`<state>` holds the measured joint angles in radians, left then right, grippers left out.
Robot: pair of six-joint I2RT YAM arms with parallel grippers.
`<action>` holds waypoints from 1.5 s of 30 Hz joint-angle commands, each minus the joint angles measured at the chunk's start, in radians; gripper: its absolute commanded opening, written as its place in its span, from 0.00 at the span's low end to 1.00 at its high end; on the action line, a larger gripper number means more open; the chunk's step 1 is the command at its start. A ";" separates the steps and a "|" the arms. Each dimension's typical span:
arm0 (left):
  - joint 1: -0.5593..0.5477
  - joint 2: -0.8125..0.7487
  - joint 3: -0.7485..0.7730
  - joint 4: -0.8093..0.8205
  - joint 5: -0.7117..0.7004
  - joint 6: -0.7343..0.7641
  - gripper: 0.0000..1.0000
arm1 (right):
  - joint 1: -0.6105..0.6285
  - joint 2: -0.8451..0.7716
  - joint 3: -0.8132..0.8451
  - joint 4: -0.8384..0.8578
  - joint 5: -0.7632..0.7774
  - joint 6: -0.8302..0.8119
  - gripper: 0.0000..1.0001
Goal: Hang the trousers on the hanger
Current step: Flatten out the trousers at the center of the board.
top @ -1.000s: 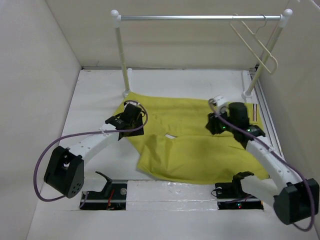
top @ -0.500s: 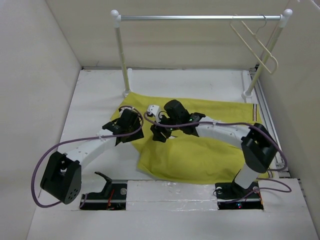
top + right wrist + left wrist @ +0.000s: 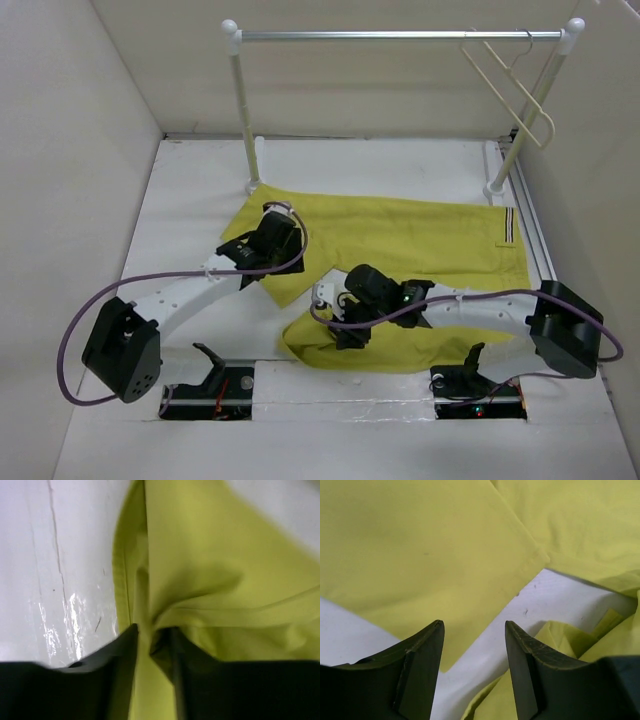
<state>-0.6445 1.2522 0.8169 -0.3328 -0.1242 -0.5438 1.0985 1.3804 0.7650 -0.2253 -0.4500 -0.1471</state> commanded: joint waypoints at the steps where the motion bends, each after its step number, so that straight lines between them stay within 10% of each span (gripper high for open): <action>1: -0.004 0.062 0.027 0.037 -0.003 0.045 0.47 | 0.001 -0.024 -0.081 0.004 0.031 0.067 0.42; 6: -0.047 0.194 0.028 0.136 0.031 0.064 0.47 | 0.001 -0.145 -0.156 0.093 0.062 0.144 0.56; 22: -0.204 0.501 0.168 0.129 -0.173 0.082 0.48 | 0.011 -0.336 -0.267 0.143 0.198 0.297 0.57; 24: -0.204 0.503 0.154 0.135 -0.192 0.077 0.43 | 0.011 -0.351 -0.251 0.129 0.206 0.294 0.57; 27: -0.204 0.497 0.159 0.103 -0.245 0.056 0.00 | 0.011 -0.368 -0.231 0.094 0.221 0.284 0.57; 32: -0.193 0.334 0.172 0.026 -0.285 0.031 0.00 | -0.009 -0.383 -0.201 0.050 0.228 0.256 0.56; 39: 0.003 0.063 0.202 -0.101 -0.328 0.019 0.00 | -0.054 -0.388 -0.165 0.006 0.220 0.192 0.56; 45: 0.478 -0.005 0.246 -0.055 -0.261 0.080 0.00 | -0.106 -0.380 -0.122 -0.049 0.191 0.118 0.56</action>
<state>-0.3218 1.2610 1.0271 -0.3656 -0.3840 -0.4942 1.0142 1.0080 0.5823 -0.2485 -0.2432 0.0376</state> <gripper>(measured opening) 0.007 0.563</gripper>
